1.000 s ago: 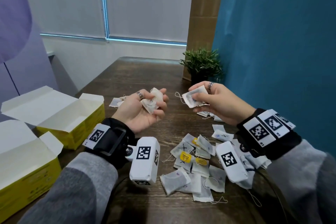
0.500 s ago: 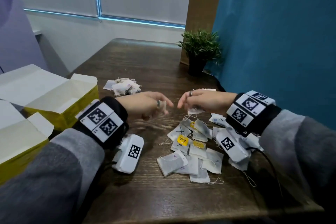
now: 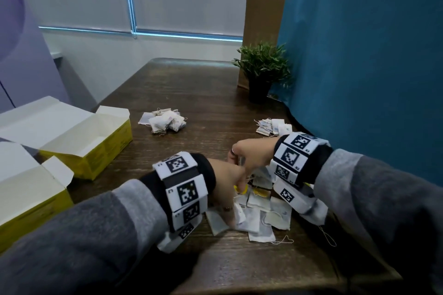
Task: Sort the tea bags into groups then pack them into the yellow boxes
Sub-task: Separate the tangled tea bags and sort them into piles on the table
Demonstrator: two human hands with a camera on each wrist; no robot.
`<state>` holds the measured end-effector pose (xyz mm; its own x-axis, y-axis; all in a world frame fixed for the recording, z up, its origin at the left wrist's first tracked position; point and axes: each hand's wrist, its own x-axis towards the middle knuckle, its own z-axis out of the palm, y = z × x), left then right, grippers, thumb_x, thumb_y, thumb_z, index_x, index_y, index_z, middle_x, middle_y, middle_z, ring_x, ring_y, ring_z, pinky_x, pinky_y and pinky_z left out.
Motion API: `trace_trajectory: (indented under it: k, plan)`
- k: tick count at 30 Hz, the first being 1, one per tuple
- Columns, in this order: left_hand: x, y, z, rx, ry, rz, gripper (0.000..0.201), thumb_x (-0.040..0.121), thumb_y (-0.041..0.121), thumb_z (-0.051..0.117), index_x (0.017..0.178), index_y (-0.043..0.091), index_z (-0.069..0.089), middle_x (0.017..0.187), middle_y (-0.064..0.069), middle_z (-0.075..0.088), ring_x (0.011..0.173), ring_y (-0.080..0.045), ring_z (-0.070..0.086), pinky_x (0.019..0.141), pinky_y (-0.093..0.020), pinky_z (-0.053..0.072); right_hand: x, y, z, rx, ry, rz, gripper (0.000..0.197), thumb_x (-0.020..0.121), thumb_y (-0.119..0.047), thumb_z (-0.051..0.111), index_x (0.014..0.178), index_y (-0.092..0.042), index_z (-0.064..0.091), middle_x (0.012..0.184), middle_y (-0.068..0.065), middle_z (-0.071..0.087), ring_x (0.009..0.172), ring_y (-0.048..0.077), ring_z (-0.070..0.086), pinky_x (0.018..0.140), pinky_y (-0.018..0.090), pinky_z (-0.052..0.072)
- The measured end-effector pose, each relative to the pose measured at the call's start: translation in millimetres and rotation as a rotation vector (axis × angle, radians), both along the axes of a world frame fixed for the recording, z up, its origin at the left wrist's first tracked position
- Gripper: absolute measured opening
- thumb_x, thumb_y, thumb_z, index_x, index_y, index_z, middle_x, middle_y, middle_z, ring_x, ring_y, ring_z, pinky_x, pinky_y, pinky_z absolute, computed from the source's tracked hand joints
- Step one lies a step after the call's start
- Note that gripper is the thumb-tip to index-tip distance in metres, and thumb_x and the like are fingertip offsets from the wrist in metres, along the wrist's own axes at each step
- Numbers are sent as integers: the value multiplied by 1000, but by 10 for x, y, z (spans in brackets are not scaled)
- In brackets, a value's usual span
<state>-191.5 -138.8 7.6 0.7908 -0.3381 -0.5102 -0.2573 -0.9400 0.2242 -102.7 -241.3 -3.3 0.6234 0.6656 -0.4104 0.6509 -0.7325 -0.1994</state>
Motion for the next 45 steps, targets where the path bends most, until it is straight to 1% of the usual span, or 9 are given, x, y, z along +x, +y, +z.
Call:
trace_trajectory:
  k: [5,10,17,22,27,31,34,41,45]
  plan:
    - [-19,204,74,-166,-92,89,57,68,29,80,117,29,50,116,2,53,100,-18,56,79,-30,48,45,-153,66,206,-9,-79,14,81,-20,70,92,-18,62,71,-13,59,62,-2,53,52,5,40]
    - [33,555,204,-801,-177,373,29,80,14,70,107,21,61,87,6,65,68,0,61,58,-12,48,167,-351,190,465,14,-267,25,87,-25,65,108,-12,66,80,-6,63,63,0,53,60,13,41]
    - [204,563,49,-1503,134,859,20,90,-2,42,97,8,58,94,-15,54,79,-24,65,63,-41,58,232,-511,236,759,145,-466,7,85,-21,66,86,-16,61,71,2,57,57,10,47,52,20,37]
    - [370,680,-41,-1569,65,941,34,85,-9,30,97,10,56,82,-8,49,62,-15,52,44,-23,51,145,-341,234,762,353,-440,5,93,-16,56,90,-11,57,62,4,51,45,8,43,40,15,34]
    - [468,782,-111,-1369,-51,894,29,91,-1,32,104,13,54,77,-5,52,54,-11,40,37,-13,33,132,19,93,546,455,-386,12,86,-26,65,89,-16,60,95,17,55,83,30,49,72,40,46]
    - [471,800,-189,-1132,-17,691,30,93,-4,39,113,14,51,86,-7,60,45,-4,44,37,-15,35,98,156,-6,304,141,-326,53,80,-36,71,123,-16,47,104,1,62,85,14,60,70,25,53]
    - [514,797,-226,-1230,-46,754,30,90,-6,39,108,12,54,81,-8,58,48,-7,43,37,-14,35,119,154,-18,198,25,-258,45,81,-35,69,120,-19,53,89,-9,58,75,6,55,61,14,46]
    - [560,808,-227,-1420,37,835,18,93,8,43,102,13,58,75,-4,52,45,-8,46,37,-15,35,217,-62,54,263,140,-284,9,87,-26,64,93,-20,65,89,2,66,78,13,58,70,27,52]
    - [600,878,-211,-1502,12,860,40,86,5,25,109,5,58,80,-10,50,61,-14,44,57,-26,35,481,-365,165,710,348,-598,10,93,-12,53,83,-12,52,78,9,58,64,16,59,48,25,55]
